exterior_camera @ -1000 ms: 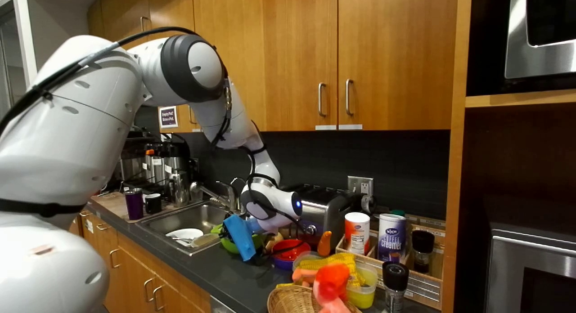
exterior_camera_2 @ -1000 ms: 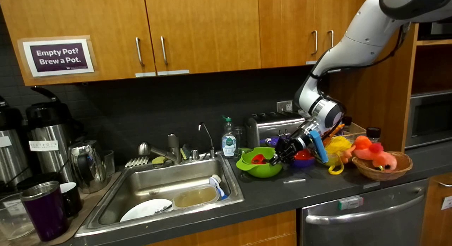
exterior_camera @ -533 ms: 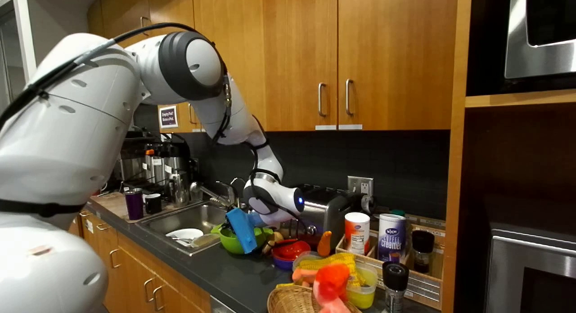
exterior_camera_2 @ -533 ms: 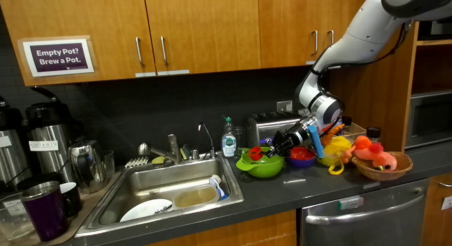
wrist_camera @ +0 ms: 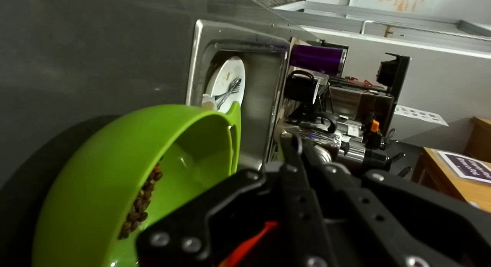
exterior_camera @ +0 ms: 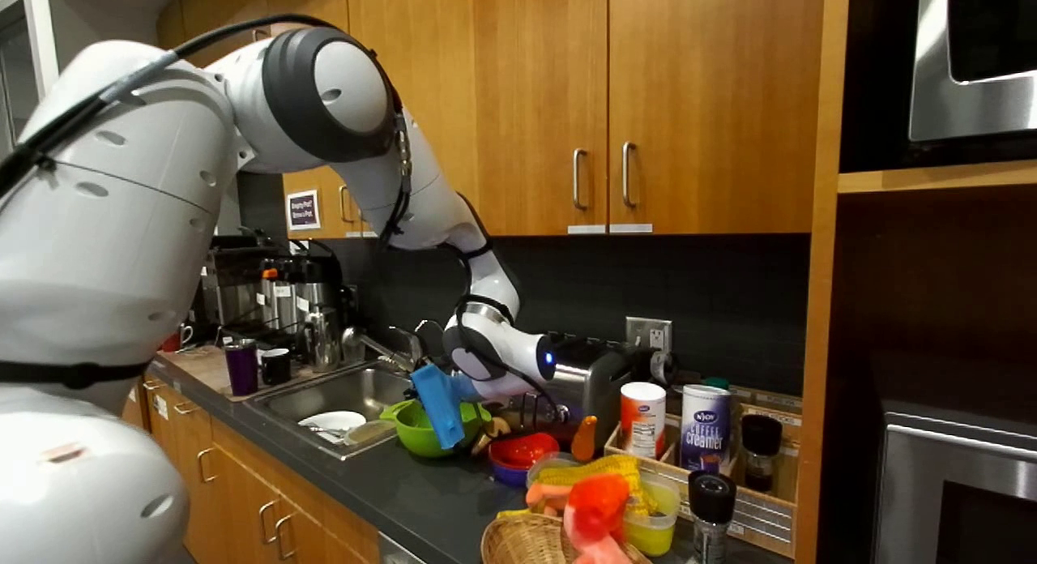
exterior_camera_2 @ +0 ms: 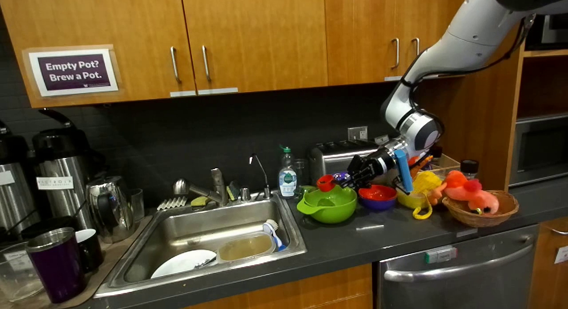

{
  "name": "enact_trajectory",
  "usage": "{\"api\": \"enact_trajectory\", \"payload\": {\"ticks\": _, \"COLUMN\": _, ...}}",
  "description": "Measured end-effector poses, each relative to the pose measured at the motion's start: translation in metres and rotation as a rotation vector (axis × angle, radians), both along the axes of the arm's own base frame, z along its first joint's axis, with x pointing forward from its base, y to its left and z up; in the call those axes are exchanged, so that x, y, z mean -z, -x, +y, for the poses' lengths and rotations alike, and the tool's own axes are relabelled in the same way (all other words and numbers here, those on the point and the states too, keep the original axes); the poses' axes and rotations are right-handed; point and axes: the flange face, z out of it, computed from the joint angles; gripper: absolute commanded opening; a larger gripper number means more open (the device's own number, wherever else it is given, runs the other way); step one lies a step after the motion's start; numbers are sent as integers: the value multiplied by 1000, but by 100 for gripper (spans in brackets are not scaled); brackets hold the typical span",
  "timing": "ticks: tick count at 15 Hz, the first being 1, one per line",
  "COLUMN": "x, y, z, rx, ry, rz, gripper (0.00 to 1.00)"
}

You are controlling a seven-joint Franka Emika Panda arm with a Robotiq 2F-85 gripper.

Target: Remove the measuring cup from the green bowl and put the contents in the cup into the orange bowl.

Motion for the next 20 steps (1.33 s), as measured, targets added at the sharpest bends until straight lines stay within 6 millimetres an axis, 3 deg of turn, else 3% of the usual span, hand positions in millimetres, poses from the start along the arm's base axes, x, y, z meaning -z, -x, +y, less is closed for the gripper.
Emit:
{"api": "enact_trajectory", "payload": {"ticks": 9, "x": -9, "y": 59, "z": -25, "rx": 39, "ry": -22, "rz": 3, "gripper": 1}}
{"api": "enact_trajectory", "payload": {"ticks": 20, "x": -13, "y": 108, "z": -98, "rx": 196, "ry": -2, "rz": -49, "gripper": 1}}
